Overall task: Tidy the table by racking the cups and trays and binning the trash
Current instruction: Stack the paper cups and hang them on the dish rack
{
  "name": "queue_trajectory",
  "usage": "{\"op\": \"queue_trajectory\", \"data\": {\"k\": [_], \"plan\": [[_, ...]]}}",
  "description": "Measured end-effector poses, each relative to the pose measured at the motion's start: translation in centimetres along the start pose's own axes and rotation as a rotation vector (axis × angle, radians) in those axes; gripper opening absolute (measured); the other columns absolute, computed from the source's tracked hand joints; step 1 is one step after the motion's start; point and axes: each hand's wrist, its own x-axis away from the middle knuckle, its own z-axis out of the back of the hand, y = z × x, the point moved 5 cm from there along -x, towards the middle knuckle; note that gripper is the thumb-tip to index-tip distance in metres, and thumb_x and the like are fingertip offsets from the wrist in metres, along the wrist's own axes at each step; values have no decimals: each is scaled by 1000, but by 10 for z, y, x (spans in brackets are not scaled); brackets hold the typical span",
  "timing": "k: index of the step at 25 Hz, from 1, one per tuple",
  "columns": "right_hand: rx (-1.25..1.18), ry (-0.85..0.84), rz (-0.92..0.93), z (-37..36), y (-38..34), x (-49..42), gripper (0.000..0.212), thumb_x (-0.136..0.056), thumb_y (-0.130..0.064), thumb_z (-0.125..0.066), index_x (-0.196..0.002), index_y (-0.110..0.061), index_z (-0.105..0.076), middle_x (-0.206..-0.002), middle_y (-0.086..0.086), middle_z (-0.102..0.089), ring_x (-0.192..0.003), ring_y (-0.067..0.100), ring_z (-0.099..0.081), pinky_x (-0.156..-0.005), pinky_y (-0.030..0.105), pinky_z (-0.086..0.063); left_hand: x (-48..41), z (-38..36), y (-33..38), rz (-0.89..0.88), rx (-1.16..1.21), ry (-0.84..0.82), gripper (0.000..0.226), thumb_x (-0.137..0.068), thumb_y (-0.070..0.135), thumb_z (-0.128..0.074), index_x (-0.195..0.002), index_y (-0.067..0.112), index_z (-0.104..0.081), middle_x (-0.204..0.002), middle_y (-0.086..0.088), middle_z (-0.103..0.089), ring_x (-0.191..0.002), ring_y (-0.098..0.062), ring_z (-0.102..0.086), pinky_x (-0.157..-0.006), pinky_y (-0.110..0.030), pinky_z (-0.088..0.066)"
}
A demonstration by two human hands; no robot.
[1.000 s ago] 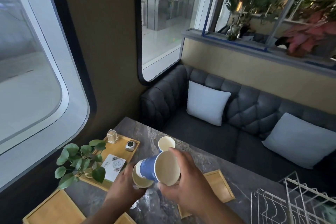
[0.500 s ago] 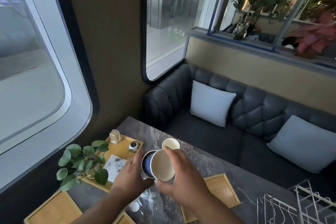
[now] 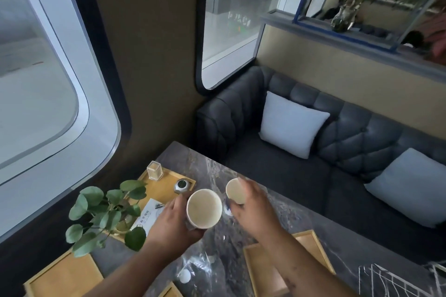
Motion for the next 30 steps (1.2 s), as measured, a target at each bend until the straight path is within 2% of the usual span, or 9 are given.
{"op": "queue_trajectory", "data": {"k": [2, 5, 7, 11, 15, 18, 20, 24, 30], "plan": [[126, -65, -62, -15, 16, -19, 88, -80, -48, -74, -152, -19, -33, -150, 7, -44, -134, 29, -44, -108, 38, -40, -5, -2, -8, 15, 7, -3, 91, -58, 66, -73, -137, 39, -37, -122, 15, -57, -115, -12, -55, -88, -33, -51], [212, -188, -117, -38, 33, -37, 104, -79, -49, -76, -158, -20, -16, -162, 9, -24, -145, 31, -28, -116, 41, -31, -9, -5, -12, 13, -5, -8, 90, -59, 66, -71, -138, 39, -36, -125, 15, -56, -117, -12, -54, -89, -34, -51], [231, -211, -136, -49, 38, -45, 103, -80, -49, -75, -159, -22, -13, -164, 6, -21, -145, 30, -29, -116, 43, -33, -10, -9, -14, 10, -13, -32, 88, -59, 66, -70, -136, 41, -34, -124, 15, -55, -116, -13, -53, -89, -34, -51], [239, -204, -154, -55, 37, -49, 95, -82, -42, -75, -156, -25, -19, -161, 5, -25, -138, 32, -39, -109, 47, -42, -8, -9, -14, -3, -29, -54, 85, -60, 64, -71, -133, 44, -32, -124, 15, -56, -115, -14, -54, -90, -33, -49], [172, -111, -128, -30, 31, -39, 96, -77, -44, -78, -154, -23, -24, -147, 9, -38, -127, 32, -49, -101, 41, -47, -12, -8, -9, 18, -43, -59, 88, -60, 62, -72, -137, 41, -34, -126, 13, -57, -117, -16, -54, -93, -35, -49], [101, 13, -72, 14, 19, -26, 98, -71, -50, -77, -151, -27, -25, -137, 5, -39, -120, 28, -51, -92, 39, -50, -14, -9, 6, 16, -73, -64, 93, -60, 61, -72, -140, 30, -36, -128, 7, -58, -120, -20, -54, -92, -36, -50], [45, 113, -27, 50, 10, -13, 97, -67, -54, -75, -148, -32, -27, -133, -1, -39, -118, 25, -52, -87, 38, -51, -16, -10, 21, 14, -75, -70, 89, -60, 60, -76, -135, 30, -39, -127, 8, -58, -120, -20, -54, -91, -36, -50], [-71, 279, 94, 121, -15, 21, 92, -65, -59, -72, -144, -38, -31, -130, -11, -38, -116, 14, -51, -87, 32, -51, -19, -6, 60, -44, -64, -36, 80, -63, 48, -81, -131, 31, -43, -123, 7, -59, -116, -20, -55, -83, -29, -43], [-143, 372, 208, 200, -34, 84, 87, -66, -56, -75, -142, -40, -35, -128, -21, -38, -113, -3, -49, -89, 11, -41, -12, -1, 127, -91, -22, 11, 77, -66, 41, -82, -133, 25, -46, -123, 3, -62, -117, -22, -59, -88, -34, -47]]}}
